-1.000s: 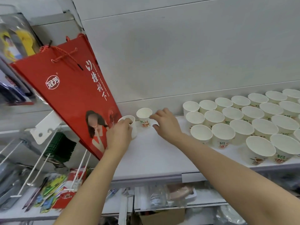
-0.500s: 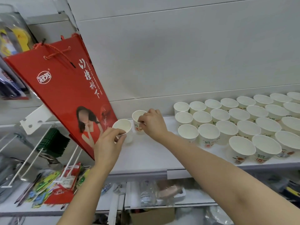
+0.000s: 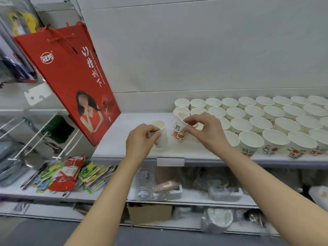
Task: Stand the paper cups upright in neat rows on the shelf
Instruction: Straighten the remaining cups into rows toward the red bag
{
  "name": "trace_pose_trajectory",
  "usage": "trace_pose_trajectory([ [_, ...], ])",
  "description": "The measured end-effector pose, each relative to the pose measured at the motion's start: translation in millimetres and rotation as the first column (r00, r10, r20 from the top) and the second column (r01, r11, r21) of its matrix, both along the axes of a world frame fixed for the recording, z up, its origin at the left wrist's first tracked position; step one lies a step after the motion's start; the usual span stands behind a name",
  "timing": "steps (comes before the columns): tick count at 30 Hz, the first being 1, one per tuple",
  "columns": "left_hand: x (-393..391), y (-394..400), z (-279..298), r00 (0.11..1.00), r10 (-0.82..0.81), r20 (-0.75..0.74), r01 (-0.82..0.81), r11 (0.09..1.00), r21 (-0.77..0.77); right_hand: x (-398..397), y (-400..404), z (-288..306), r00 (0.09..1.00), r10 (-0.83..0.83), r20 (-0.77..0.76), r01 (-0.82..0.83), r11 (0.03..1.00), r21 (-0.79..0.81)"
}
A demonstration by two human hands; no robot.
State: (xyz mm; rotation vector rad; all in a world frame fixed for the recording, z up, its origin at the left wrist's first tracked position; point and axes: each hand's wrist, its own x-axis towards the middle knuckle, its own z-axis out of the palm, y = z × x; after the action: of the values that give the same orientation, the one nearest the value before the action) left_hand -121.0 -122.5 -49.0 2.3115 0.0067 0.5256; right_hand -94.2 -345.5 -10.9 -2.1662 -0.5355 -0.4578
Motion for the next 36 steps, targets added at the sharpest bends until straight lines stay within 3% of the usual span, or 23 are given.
trace_pose_trajectory([
  [5,-28.1,-16.4,-3.0,1.0,-0.027,-0.011,0.026,0.998,-0.056,-28.0,-19.4,-5.5,0.999,0.034,-0.007,-0.034,0.998,0.049],
  [9,-29.4,-41.4,-5.6,0.997,-0.075,-0.032,0.074,0.997,-0.01,-39.2,-38.1,-28.4,0.998,-0.005,0.067,0.007,1.0,-0.027],
  [15,-15.3,-66.8,-6.6,0.991,-0.095,-0.091,0.104,0.99,0.095,-33.1,-55.6,-42.1,0.994,-0.109,-0.016,0.106,0.983,-0.149],
  [22,-6.7,-61.9,-23.5,0.993,-0.09,-0.077,0.103,0.976,0.191,-30.4,-57.5,-47.7,0.994,-0.104,-0.029,0.094,0.968,-0.232],
  [28,-1.7,-60.8,-28.9,0.985,-0.147,-0.094,0.163,0.969,0.185,-29.2,-57.3,-49.3,0.994,-0.108,-0.026,0.098,0.964,-0.246],
  [33,-6.3,-48.1,-21.6,0.961,-0.264,-0.081,0.27,0.96,0.073,-26.3,-57.5,-49.6,0.992,-0.115,-0.059,0.098,0.964,-0.246],
  [36,-3.4,-34.5,-14.2,0.954,-0.279,-0.112,0.294,0.943,0.155,-24.6,-60.7,-51.5,0.993,-0.098,-0.059,0.078,0.955,-0.288],
])
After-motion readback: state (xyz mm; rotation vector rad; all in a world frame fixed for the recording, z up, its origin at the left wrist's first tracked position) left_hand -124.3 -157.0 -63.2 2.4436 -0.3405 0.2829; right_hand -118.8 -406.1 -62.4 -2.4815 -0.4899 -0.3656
